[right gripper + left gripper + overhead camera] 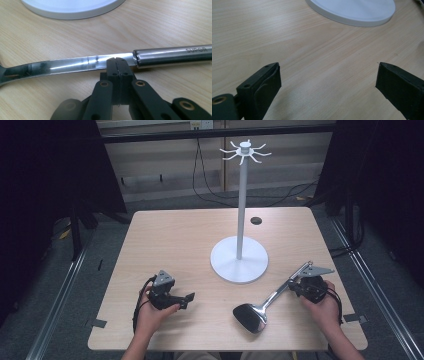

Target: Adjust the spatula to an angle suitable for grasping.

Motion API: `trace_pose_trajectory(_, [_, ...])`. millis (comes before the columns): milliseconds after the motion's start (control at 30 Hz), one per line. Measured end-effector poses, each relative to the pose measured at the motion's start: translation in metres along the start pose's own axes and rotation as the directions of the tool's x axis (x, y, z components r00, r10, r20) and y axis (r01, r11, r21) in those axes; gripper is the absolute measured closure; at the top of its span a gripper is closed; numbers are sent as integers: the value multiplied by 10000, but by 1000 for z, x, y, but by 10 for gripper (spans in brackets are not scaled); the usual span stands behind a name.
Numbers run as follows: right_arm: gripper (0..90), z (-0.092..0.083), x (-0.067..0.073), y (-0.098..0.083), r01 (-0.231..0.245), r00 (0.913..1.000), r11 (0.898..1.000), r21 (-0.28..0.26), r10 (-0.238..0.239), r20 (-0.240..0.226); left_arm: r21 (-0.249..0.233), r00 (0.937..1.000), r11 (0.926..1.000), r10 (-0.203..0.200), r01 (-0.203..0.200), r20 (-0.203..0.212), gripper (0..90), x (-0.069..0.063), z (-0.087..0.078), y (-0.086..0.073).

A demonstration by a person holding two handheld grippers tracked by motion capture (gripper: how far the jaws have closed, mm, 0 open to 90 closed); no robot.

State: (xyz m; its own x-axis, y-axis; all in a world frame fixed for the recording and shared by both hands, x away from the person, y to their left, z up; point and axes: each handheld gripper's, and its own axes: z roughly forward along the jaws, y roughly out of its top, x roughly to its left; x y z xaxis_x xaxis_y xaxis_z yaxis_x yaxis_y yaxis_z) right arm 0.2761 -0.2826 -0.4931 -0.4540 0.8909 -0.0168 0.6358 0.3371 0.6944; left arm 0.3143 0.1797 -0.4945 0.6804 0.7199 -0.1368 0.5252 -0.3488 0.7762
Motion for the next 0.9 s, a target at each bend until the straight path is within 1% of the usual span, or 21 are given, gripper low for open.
trace_pose_trajectory(33, [900,0,1,1,-100,9999,9999,65,100,21,9,10000,10000,-21,21,5,60,0,0,0])
trace_pose_trajectory(100, [900,1,0,2,-81,10000,10000,9,81,48,-9,9999,10000,-71,71,-90,61,0,0,-1])
trace_pose_trajectory(133, [900,1,0,2,-81,10000,10000,9,81,48,-12,9999,10000,-82,82,-70,61,1,-1,-2])
trace_pose_trajectory(200, [900,2,0,3,-49,10000,10000,7,49,14,45,9999,10000,-38,38,-161,61,2,-2,-3])
trace_pose_trajectory(233, [900,3,0,3,-93,10000,10000,34,93,22,32,9999,9999,-128,128,-86,61,2,-2,-3])
trace_pose_trajectory(267, [900,4,0,4,-124,9999,9999,38,124,4,68,9997,9998,-195,196,-169,61,2,-2,-4])
trace_pose_trajectory(400, [900,9,1,6,-42,10000,10000,4,42,-44,86,9994,9996,-265,266,-217,61,3,-3,-6])
trace_pose_trajectory(467, [898,11,2,8,-26,10000,10000,10,26,-25,4,9990,9994,-354,354,-259,61,3,-5,-7])
trace_pose_trajectory(500, [895,13,3,9,24,10000,10000,9,-24,-63,18,9990,9994,-338,339,-291,61,4,-7,-8])
trace_pose_trajectory(600, [892,17,5,13,-71,9997,10000,-11,71,-250,-18,9985,9993,-377,376,-388,61,5,-10,-10])
trace_pose_trajectory(633, [892,18,6,14,-33,9997,10000,-23,32,-236,-45,9983,9991,-422,420,-396,61,6,-11,-11])
trace_pose_trajectory(667, [892,20,8,17,54,9995,10000,-69,-56,-319,-41,9979,9990,-455,453,-465,62,7,-13,-12])
trace_pose_trajectory(733, [889,21,9,17,36,9994,10000,-65,-38,-345,-22,9978,9990,-452,451,-490,62,7,-14,-13])
trace_pose_trajectory(767, [887,24,10,19,113,9991,9999,-95,-117,-420,-77,9974,9987,-512,508,-512,62,7,-14,-13])
trace_pose_trajectory(833, [887,25,12,20,54,9991,9999,-95,-58,-421,-57,9975,9989,-468,465,-537,62,8,-16,-13])
trace_pose_trajectory(900, [871,25,16,23,134,9989,9998,-127,-139,-439,-92,9972,9989,-473,468,-585,62,8,-17,-14])
